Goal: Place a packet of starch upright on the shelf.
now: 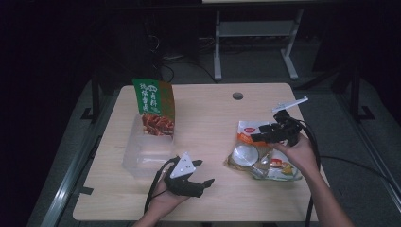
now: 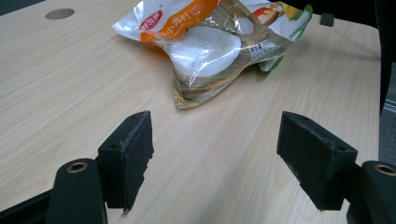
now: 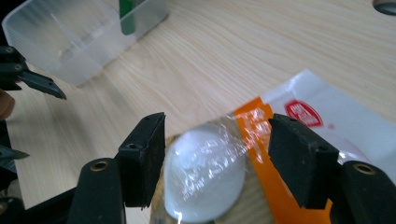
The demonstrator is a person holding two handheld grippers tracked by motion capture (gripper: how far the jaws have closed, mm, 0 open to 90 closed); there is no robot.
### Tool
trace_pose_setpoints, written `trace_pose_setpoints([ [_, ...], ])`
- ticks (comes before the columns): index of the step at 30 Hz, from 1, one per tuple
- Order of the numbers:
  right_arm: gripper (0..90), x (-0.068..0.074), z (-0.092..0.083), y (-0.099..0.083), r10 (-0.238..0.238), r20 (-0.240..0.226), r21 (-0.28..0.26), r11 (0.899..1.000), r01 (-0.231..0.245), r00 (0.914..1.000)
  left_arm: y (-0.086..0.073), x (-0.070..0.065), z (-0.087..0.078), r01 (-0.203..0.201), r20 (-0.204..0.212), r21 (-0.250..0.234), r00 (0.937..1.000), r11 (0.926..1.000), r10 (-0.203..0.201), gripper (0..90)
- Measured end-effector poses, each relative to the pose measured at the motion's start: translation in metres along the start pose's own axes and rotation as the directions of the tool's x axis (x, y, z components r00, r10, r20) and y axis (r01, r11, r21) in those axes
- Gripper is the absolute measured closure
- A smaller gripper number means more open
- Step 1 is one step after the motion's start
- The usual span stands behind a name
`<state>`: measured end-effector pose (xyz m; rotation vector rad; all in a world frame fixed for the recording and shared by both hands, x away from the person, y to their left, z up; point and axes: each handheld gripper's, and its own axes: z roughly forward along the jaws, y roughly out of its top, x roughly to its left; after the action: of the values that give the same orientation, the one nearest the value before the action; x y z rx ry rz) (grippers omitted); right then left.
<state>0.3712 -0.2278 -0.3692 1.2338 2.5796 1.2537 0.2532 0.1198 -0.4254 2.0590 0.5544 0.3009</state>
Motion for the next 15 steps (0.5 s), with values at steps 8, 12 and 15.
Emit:
trace_pose_setpoints([
  [8,38.5,-0.013,-0.011,-0.027,0.047,0.022,-0.003,0.999,-0.047,0.9987,-0.001,0.001,0.0,0.005,-0.004,-0.005,1.0,1.0,-0.005,26.2],
  [12,38.5,-0.019,-0.016,-0.037,0.075,0.034,-0.008,0.997,-0.074,0.9966,-0.001,0.001,0.0,0.007,-0.006,-0.006,1.0,1.0,-0.007,26.3],
  [15,39.2,-0.021,-0.021,-0.045,0.083,0.05,-0.014,0.996,-0.082,0.9953,-0.001,0.001,0.001,0.004,-0.005,0.0,1.0,1.0,-0.004,26.3],
])
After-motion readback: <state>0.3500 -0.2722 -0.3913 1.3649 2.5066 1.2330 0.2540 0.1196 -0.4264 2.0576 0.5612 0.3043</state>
